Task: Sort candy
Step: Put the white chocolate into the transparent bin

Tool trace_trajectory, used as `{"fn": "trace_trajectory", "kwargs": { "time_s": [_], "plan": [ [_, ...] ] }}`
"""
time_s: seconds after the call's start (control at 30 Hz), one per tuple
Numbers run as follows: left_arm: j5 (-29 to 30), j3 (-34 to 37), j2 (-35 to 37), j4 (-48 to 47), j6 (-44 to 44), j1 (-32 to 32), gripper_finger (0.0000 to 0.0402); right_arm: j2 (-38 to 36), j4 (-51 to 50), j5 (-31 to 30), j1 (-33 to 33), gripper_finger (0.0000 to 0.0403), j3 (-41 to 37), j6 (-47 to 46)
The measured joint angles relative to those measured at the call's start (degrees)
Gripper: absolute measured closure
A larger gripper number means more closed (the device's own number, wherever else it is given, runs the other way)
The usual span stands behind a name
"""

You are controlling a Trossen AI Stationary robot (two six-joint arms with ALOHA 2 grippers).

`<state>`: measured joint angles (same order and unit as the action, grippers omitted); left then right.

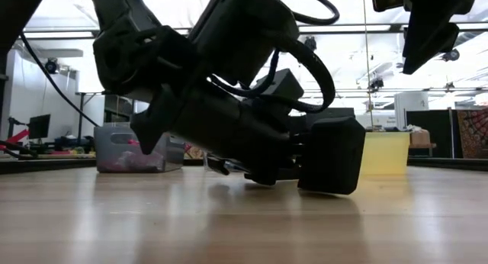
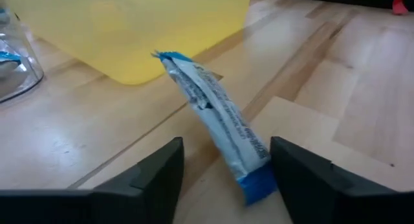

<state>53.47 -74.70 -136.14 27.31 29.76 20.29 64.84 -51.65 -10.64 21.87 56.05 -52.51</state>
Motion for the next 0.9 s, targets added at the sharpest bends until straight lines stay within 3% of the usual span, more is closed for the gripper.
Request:
{"fn": "trace_trajectory", "kwargs": {
  "time_s": [0.47, 0.77, 0.9],
  "plan": [
    [-1.6, 0.1, 0.1, -0.4, -0.4, 0.6, 0.038, 0.0, 0.0, -0.1, 0.0, 0.02, -0.3, 0.2],
    [-3.0, 0.4, 3.7, -4.1, -5.9, 3.2, 0.0389, 0.0, 0.0, -0.2, 0.0, 0.02, -0.3, 0.2],
    [-2.9, 0.4, 9.1, -11.6, -6.6, 4.4, 0.0389, 0.0, 0.0, -0.2, 0.0, 0.02, -0.3, 0.3]
  ]
}}
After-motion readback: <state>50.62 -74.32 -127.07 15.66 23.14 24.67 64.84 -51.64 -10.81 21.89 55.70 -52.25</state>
